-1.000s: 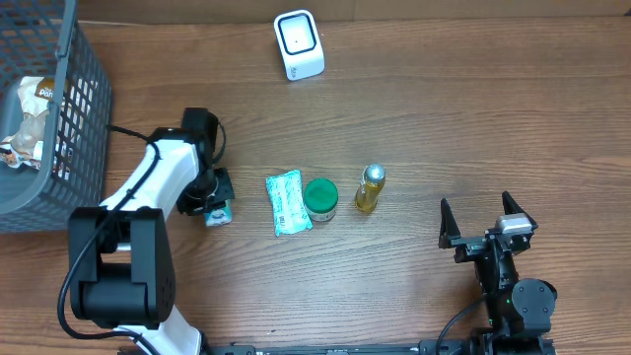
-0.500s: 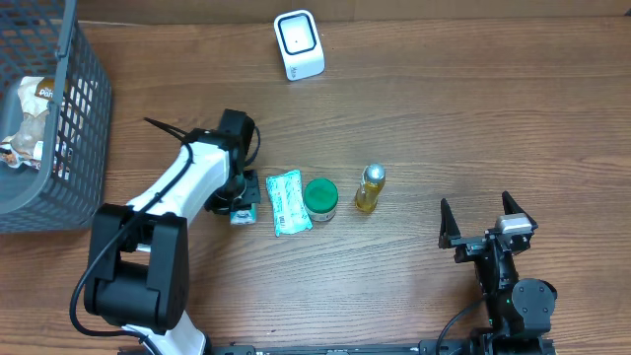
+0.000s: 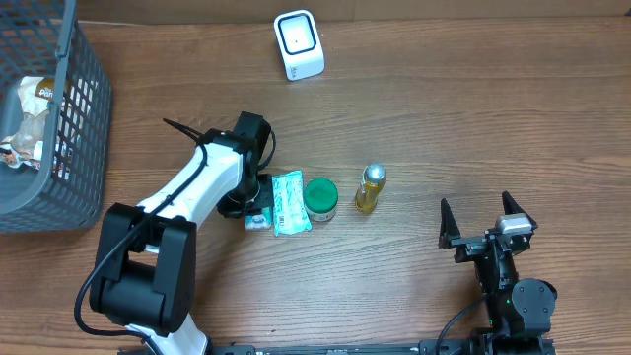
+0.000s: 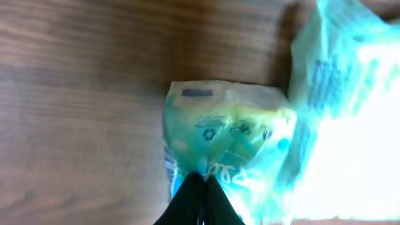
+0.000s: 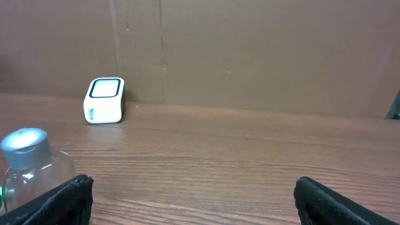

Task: Scan the item barcode

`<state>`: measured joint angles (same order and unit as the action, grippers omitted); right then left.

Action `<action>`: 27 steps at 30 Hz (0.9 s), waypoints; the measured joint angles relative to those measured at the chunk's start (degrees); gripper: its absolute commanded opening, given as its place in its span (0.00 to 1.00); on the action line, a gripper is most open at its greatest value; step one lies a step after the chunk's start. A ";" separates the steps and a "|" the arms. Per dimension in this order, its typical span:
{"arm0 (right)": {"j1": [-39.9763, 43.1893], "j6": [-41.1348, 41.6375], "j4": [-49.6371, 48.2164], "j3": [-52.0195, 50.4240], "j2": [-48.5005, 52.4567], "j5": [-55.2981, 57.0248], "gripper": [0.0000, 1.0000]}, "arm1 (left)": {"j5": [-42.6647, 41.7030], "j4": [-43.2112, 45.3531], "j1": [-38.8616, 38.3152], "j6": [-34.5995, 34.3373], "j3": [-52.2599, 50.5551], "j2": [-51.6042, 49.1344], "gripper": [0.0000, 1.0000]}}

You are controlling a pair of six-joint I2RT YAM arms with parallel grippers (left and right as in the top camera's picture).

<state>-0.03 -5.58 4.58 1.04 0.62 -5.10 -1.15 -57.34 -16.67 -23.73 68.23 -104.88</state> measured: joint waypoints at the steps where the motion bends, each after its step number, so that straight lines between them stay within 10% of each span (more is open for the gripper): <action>1: 0.00 -0.04 0.02 0.00 0.00 0.02 1.00 | -0.15 -1.73 0.33 0.33 1.46 0.00 0.05; 8: 0.00 -0.02 0.07 0.00 0.00 0.00 1.00 | 2.49 -14.01 4.90 5.22 25.31 -0.02 0.13; 15: 0.00 -0.04 0.02 0.00 0.00 0.00 1.00 | 5.92 -18.36 10.19 12.39 51.43 0.00 0.51; 27: 0.00 -0.02 0.04 0.00 0.00 0.02 1.00 | 8.33 -19.63 15.58 18.10 65.99 0.48 0.55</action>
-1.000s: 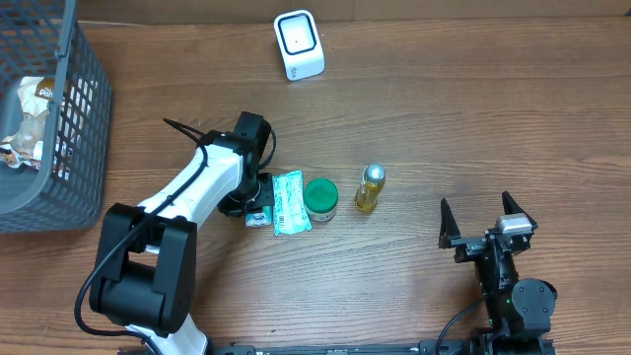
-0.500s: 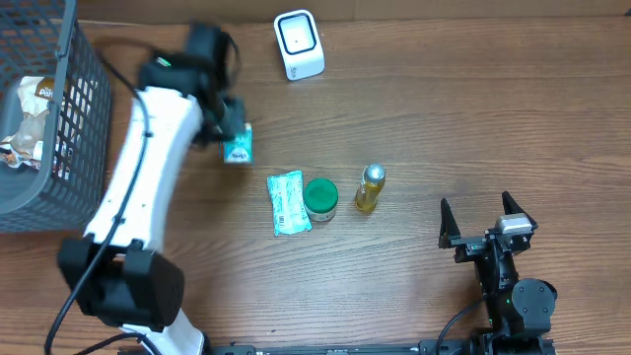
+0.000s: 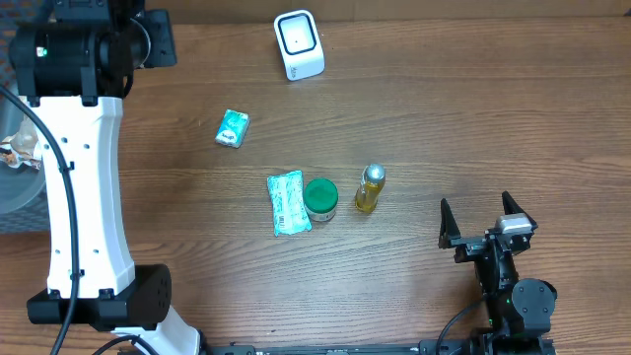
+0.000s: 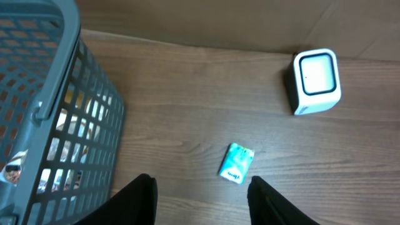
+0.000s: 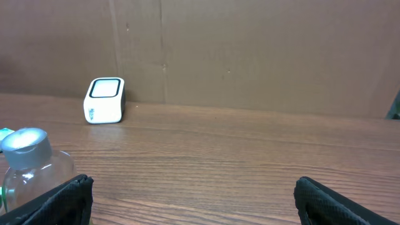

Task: Scan the item barcode

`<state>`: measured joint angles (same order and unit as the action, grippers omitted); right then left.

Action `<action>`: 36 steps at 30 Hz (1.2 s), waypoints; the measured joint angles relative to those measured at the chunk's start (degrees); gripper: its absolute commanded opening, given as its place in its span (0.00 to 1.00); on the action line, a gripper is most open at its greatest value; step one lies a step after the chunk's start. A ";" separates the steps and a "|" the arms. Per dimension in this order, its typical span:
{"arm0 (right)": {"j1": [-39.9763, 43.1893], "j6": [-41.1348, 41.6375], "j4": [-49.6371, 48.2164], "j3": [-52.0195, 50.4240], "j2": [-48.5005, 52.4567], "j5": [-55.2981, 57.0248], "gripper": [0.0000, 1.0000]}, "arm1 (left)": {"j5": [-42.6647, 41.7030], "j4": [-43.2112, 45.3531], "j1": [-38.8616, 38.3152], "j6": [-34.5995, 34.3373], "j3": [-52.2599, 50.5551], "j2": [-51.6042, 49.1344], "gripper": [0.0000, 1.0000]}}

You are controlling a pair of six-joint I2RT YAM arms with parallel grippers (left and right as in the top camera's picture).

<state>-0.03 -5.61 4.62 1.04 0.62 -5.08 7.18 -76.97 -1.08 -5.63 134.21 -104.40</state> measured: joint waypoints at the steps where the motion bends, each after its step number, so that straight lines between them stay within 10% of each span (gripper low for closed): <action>1: 0.00 0.00 -0.02 0.00 0.00 0.00 1.00 | 0.02 -0.02 0.02 0.13 -0.31 0.00 0.57; 15: 0.00 0.04 0.00 0.00 0.00 0.00 1.00 | 2.73 7.76 4.07 3.58 -3.76 0.00 0.91; 36: 0.00 0.00 0.00 0.00 0.00 -0.02 1.00 | -1.95 17.14 39.91 5.53 -3.76 -2.69 0.91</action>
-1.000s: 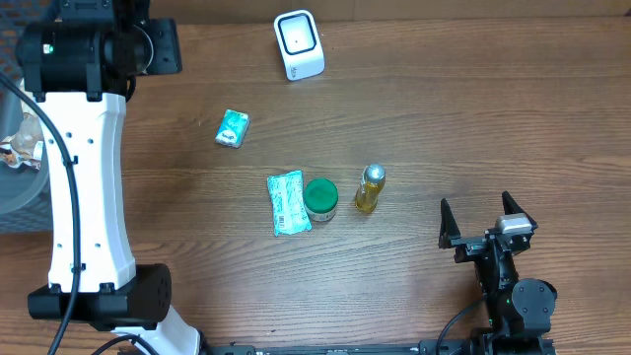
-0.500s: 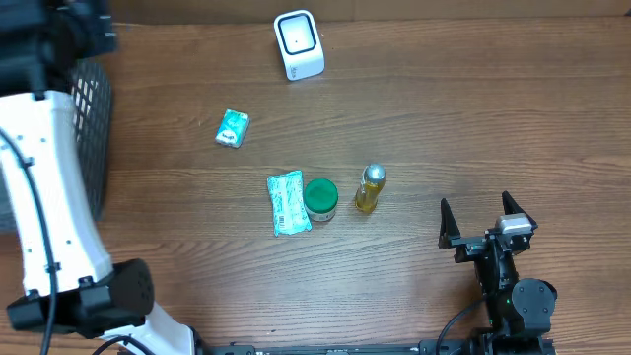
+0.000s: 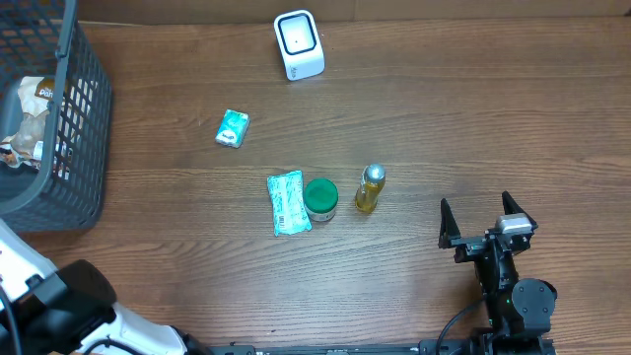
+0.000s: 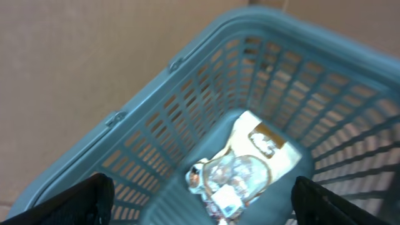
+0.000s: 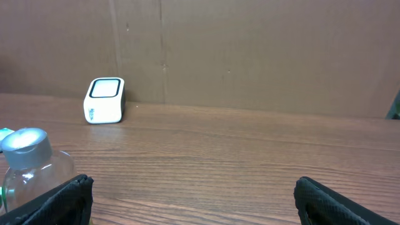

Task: Scan the item barcode
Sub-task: 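Move the left gripper over the grey basket and lower inside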

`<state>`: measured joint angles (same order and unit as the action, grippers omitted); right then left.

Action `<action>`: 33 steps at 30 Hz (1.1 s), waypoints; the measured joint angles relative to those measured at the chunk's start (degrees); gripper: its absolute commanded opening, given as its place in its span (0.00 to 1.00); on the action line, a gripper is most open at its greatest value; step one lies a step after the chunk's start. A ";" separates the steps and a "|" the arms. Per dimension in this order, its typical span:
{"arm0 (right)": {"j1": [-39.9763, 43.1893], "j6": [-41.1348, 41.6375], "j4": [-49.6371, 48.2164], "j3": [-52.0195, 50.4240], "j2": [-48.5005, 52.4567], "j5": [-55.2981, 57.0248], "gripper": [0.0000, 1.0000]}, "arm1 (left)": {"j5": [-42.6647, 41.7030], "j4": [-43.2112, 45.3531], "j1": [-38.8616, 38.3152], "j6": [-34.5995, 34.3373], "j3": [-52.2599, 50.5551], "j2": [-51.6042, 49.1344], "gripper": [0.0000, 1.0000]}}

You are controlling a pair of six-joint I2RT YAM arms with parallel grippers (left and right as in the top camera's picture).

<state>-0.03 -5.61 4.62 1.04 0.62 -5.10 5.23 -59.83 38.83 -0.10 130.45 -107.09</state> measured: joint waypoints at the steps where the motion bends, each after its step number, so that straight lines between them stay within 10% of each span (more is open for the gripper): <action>1: 0.00 0.00 -0.04 0.00 0.00 0.02 1.00 | -0.63 0.00 0.63 0.83 0.02 -1.29 0.92; 33: 0.00 0.02 0.00 0.00 0.00 0.02 1.00 | -11.26 -1.36 -1.25 27.32 -0.46 -33.51 0.95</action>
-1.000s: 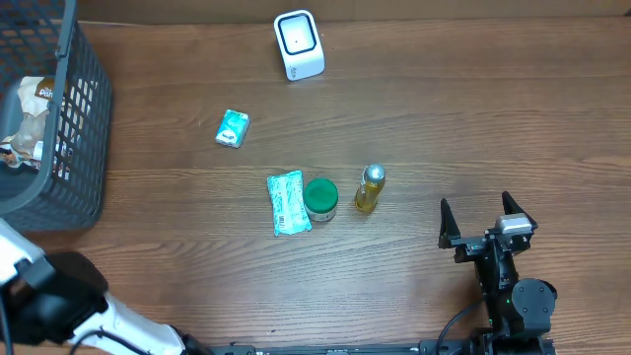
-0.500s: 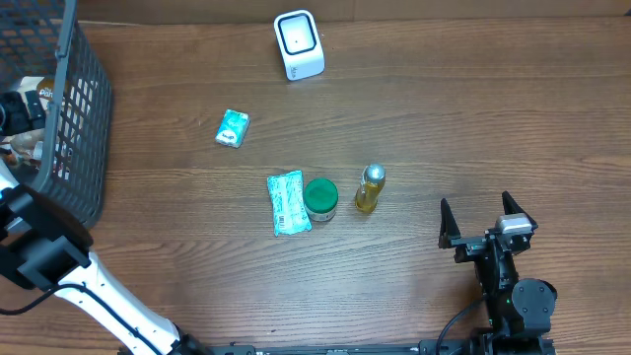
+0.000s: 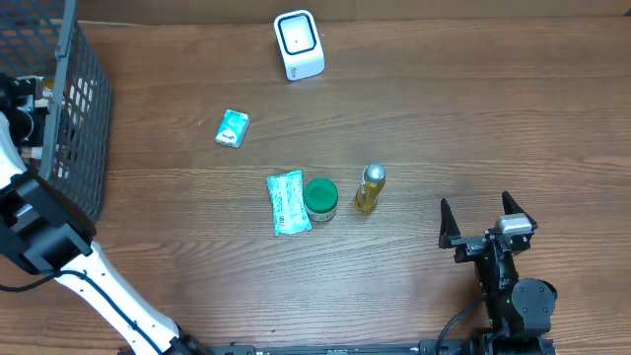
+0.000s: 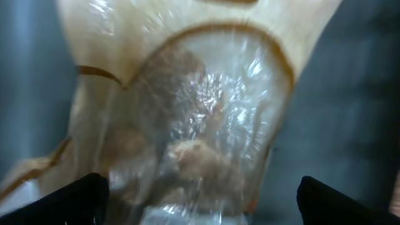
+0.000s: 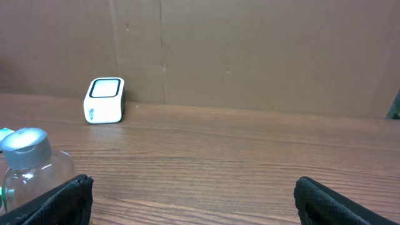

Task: Scan the item barcode
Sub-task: 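Move the left gripper over the grey basket and lower inside, then position the left gripper on the clear bag of dried mushrooms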

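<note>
My left gripper (image 4: pixel 200 201) is open, low inside the grey basket (image 3: pixel 84 118) at the far left. Its fingers (image 4: pixel 87 195) stand on either side of a crinkly clear-and-tan packet (image 4: pixel 194 119) that fills the left wrist view; whether they touch it cannot be told. In the overhead view that gripper (image 3: pixel 28 106) shows behind the basket wall. The white scanner (image 3: pixel 299 44) stands at the back centre. My right gripper (image 3: pixel 486 229) rests open at the front right, holding nothing.
A small teal packet (image 3: pixel 233 128) lies left of the scanner. A green-white pouch (image 3: pixel 288 202), a green jar (image 3: pixel 320 198) and a yellow bottle (image 3: pixel 370 187) lie in a row mid-table. The bottle (image 5: pixel 28 165) and the scanner (image 5: pixel 105 100) show in the right wrist view.
My left gripper was above the basket looking down into it; now it is down inside, close over the clear-and-tan packet, still open. The right arm and the table items have not moved.
My left gripper was shut on the small teal packet beside the green-white pouch. Then that packet lay on the table left of the scanner and the gripper was open, high at the back left. Then it hung over the basket, and now it is inside it.
</note>
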`<state>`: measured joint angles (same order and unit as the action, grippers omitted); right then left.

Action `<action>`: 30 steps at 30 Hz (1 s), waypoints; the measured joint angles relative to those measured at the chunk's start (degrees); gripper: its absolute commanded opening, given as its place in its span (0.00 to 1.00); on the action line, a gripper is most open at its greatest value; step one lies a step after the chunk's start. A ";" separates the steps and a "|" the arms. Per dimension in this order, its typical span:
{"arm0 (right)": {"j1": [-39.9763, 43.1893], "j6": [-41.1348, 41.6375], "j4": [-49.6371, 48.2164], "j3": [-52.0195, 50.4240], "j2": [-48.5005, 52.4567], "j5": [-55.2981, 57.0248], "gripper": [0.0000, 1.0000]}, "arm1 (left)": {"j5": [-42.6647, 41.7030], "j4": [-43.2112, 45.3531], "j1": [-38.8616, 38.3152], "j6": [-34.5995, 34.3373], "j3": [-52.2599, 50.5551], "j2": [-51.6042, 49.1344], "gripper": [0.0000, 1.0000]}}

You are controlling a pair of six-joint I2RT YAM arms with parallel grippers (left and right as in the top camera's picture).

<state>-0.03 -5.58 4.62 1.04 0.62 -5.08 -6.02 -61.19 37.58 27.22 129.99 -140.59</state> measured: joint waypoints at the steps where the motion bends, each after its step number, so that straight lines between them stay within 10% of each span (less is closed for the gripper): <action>1: 0.00 -0.02 -0.04 0.00 0.00 0.00 1.00 | 0.07 0.07 0.00 0.00 0.04 0.00 0.94; 8: 0.00 -0.04 0.00 0.00 0.00 0.00 1.00 | 2.43 -0.33 0.00 -0.11 0.94 -0.90 0.75; 13: 0.00 0.00 -0.04 0.00 0.00 -0.02 1.00 | 3.45 -0.96 -0.02 -0.15 1.57 -1.33 0.94; 30: 0.00 0.00 -0.02 0.00 0.00 0.00 1.00 | 3.45 -2.84 -0.26 -5.79 3.37 -1.51 1.00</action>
<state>-0.03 -5.58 4.60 1.04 0.62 -5.08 -2.57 -64.03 37.32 21.43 133.36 -142.10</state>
